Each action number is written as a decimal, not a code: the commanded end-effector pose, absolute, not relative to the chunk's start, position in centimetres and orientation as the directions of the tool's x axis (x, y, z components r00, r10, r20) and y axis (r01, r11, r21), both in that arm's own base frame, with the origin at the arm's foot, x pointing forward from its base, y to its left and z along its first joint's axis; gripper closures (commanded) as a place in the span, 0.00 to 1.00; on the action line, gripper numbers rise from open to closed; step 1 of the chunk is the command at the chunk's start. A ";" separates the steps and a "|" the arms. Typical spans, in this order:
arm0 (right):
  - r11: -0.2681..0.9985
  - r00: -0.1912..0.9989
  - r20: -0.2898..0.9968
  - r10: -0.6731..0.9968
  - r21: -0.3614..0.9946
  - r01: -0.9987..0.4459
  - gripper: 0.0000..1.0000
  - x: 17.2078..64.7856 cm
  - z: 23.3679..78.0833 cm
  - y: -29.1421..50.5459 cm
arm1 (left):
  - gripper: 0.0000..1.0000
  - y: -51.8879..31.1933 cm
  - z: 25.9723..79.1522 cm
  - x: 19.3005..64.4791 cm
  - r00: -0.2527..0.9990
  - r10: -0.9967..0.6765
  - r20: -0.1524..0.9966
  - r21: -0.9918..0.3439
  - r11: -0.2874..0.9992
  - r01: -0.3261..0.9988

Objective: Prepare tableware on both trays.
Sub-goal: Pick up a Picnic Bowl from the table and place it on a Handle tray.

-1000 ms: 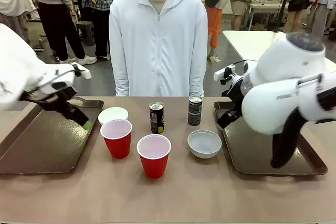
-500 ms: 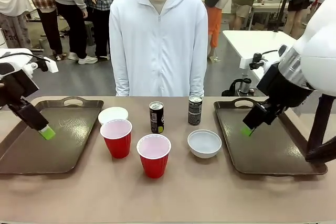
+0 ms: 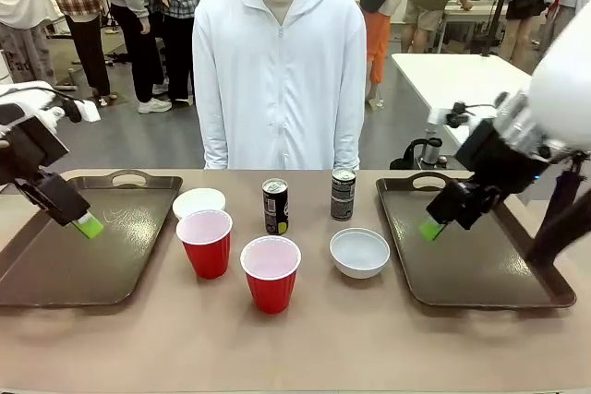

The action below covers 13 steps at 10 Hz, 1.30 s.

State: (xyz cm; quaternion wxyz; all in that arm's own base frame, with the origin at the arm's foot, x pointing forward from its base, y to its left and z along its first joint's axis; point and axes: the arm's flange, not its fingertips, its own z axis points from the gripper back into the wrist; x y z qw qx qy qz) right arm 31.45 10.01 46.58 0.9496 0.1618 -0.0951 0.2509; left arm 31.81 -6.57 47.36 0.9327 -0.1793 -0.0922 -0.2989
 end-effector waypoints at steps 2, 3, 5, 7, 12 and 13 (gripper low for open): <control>0.688 0.937 0.296 0.186 0.641 -0.339 0.00 30.9 44.8 -1.9 | 0.00 0.9 47.7 33.4 0.858 -0.350 0.375 -0.642 0.570 0.513; 0.637 0.943 0.306 0.130 0.703 -0.316 0.00 29.9 43.9 -4.7 | 0.00 4.2 46.7 33.4 0.884 -0.281 0.374 -0.712 0.523 0.468; 0.549 0.939 0.343 0.012 0.783 -0.293 0.00 28.0 42.7 -9.3 | 0.00 9.4 44.8 33.6 0.915 -0.178 0.363 -0.783 0.474 0.403; 0.512 0.938 0.341 -0.059 0.817 -0.265 0.00 26.6 41.7 -12.0 | 0.00 13.9 42.8 32.9 0.937 -0.059 0.345 -0.827 0.453 0.333; 0.537 0.936 0.325 -0.136 0.818 -0.206 0.00 26.4 41.6 -11.9 | 0.00 16.9 42.1 32.5 0.941 0.011 0.337 -0.817 0.500 0.287; 0.543 0.936 0.319 -0.147 0.817 -0.194 0.00 26.6 41.8 -11.7 | 0.00 17.3 41.9 32.7 0.942 0.018 0.334 -0.814 0.509 0.279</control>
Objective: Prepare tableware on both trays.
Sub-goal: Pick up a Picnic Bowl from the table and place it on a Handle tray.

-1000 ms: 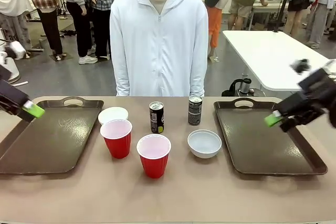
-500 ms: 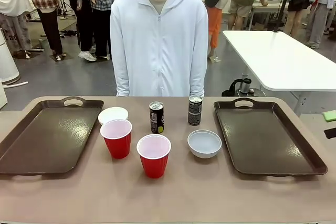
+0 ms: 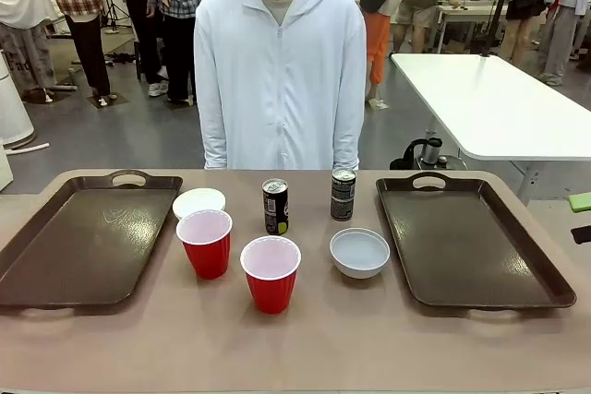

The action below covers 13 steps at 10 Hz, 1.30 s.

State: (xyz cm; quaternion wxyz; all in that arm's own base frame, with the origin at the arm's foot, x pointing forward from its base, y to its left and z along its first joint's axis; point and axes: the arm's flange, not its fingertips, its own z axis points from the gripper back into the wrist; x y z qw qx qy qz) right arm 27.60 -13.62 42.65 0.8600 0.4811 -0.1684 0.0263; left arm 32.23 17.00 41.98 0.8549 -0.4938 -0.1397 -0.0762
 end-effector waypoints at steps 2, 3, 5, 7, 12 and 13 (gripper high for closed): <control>0.560 0.938 0.322 -0.126 0.804 -0.201 0.00 27.1 42.0 -10.7 | 0.00 17.6 42.0 33.0 0.949 0.042 0.313 -0.794 0.560 0.237; 0.543 0.940 0.319 -0.118 0.814 -0.208 0.00 27.9 42.9 -13.2 | 0.00 17.1 42.0 32.5 0.950 0.008 0.313 -0.816 0.513 0.265; 0.543 0.940 0.319 -0.118 0.814 -0.208 0.00 27.9 42.9 -13.2 | 0.00 17.1 42.0 32.5 0.950 0.008 0.313 -0.816 0.513 0.265; 0.543 0.940 0.319 -0.118 0.814 -0.208 0.00 27.9 42.9 -13.2 | 0.00 17.1 42.0 32.5 0.950 0.008 0.313 -0.816 0.513 0.265; 0.543 0.940 0.319 -0.118 0.814 -0.208 0.00 27.9 42.9 -13.2 | 0.00 17.1 42.0 32.5 0.950 0.008 0.313 -0.816 0.513 0.265; 0.543 0.940 0.319 -0.118 0.814 -0.208 0.00 27.9 42.9 -13.2 | 0.00 17.1 42.0 32.5 0.950 0.008 0.313 -0.816 0.513 0.265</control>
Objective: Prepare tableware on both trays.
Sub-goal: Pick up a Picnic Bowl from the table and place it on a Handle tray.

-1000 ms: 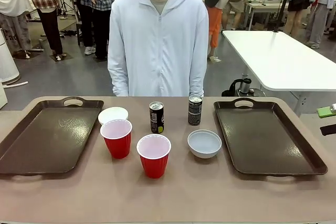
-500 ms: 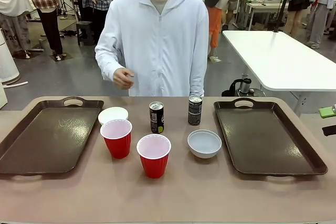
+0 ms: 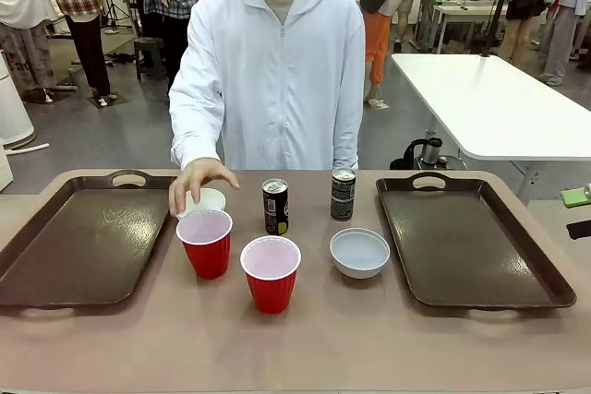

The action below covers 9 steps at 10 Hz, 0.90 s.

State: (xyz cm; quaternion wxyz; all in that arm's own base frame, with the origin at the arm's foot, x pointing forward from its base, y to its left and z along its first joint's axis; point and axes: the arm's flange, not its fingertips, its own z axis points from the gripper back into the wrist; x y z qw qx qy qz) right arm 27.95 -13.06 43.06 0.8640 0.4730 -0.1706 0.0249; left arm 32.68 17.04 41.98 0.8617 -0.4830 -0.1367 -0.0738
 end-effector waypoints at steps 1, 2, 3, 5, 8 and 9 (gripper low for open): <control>0.551 0.941 0.318 -0.118 0.809 -0.204 0.00 28.0 43.1 -13.1 | 0.00 17.1 42.0 32.5 0.950 0.008 0.313 -0.816 0.513 0.265; 0.605 0.962 0.259 -0.088 0.781 -0.155 0.00 29.5 44.6 -11.3 | 0.00 17.1 42.0 32.5 0.950 0.008 0.313 -0.816 0.513 0.265; 0.669 0.975 0.216 -0.043 0.731 -0.132 0.00 30.6 47.2 -9.1 | 0.00 17.1 42.0 32.5 0.950 0.008 0.313 -0.816 0.513 0.265; 0.821 0.992 0.121 0.024 0.564 -0.089 0.00 33.6 51.6 -3.9 | 0.00 17.1 42.0 32.5 0.950 0.008 0.313 -0.816 0.513 0.265; 0.950 0.997 -0.035 0.072 0.307 -0.058 0.00 38.5 52.1 4.2 | 0.00 17.1 42.0 32.5 0.950 0.008 0.313 -0.816 0.513 0.265; 0.973 0.996 -0.074 0.055 0.227 -0.036 0.00 40.3 51.1 7.0 | 0.00 17.1 42.0 32.5 0.950 0.008 0.313 -0.816 0.513 0.265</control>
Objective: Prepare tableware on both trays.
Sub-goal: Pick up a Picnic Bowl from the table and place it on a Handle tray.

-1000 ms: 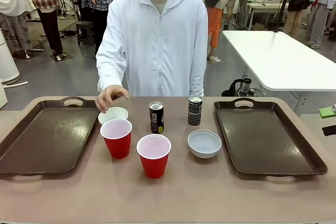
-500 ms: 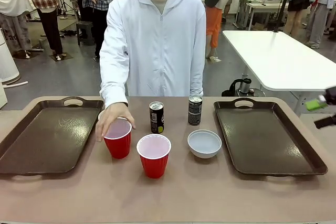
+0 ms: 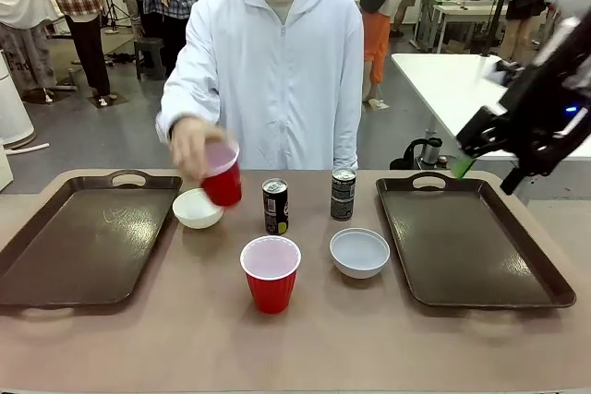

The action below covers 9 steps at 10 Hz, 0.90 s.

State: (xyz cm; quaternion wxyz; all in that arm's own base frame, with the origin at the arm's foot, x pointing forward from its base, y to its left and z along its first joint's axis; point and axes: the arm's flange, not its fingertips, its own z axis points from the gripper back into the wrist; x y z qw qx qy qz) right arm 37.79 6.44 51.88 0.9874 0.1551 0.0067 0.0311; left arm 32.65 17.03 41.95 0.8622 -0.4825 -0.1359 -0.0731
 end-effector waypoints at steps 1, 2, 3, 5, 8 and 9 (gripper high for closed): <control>0.982 0.992 -0.105 0.064 0.186 -0.044 0.00 41.2 49.9 9.6 | 0.00 17.1 42.0 32.5 0.950 0.008 0.313 -0.816 0.513 0.265; 0.988 0.992 -0.113 0.064 0.148 -0.047 0.00 42.2 48.4 12.0 | 0.00 17.1 42.0 32.5 0.950 0.008 0.313 -0.816 0.513 0.265; 0.992 0.993 -0.101 0.057 0.118 -0.045 0.00 43.2 47.3 14.3 | 0.00 17.1 42.0 32.5 0.950 0.008 0.313 -0.816 0.513 0.265; 0.997 0.998 -0.022 0.061 0.044 -0.060 0.00 43.6 46.0 17.1 | 0.00 17.1 42.0 32.5 0.950 0.008 0.313 -0.816 0.513 0.265; 0.993 0.995 -0.038 0.093 0.079 -0.090 0.00 43.3 45.5 17.5 | 0.00 17.1 42.0 32.5 0.950 0.008 0.313 -0.816 0.513 0.265; 0.993 0.995 -0.038 0.093 0.079 -0.090 0.00 43.3 45.5 17.5 | 0.00 17.1 42.0 32.5 0.950 0.008 0.313 -0.816 0.513 0.265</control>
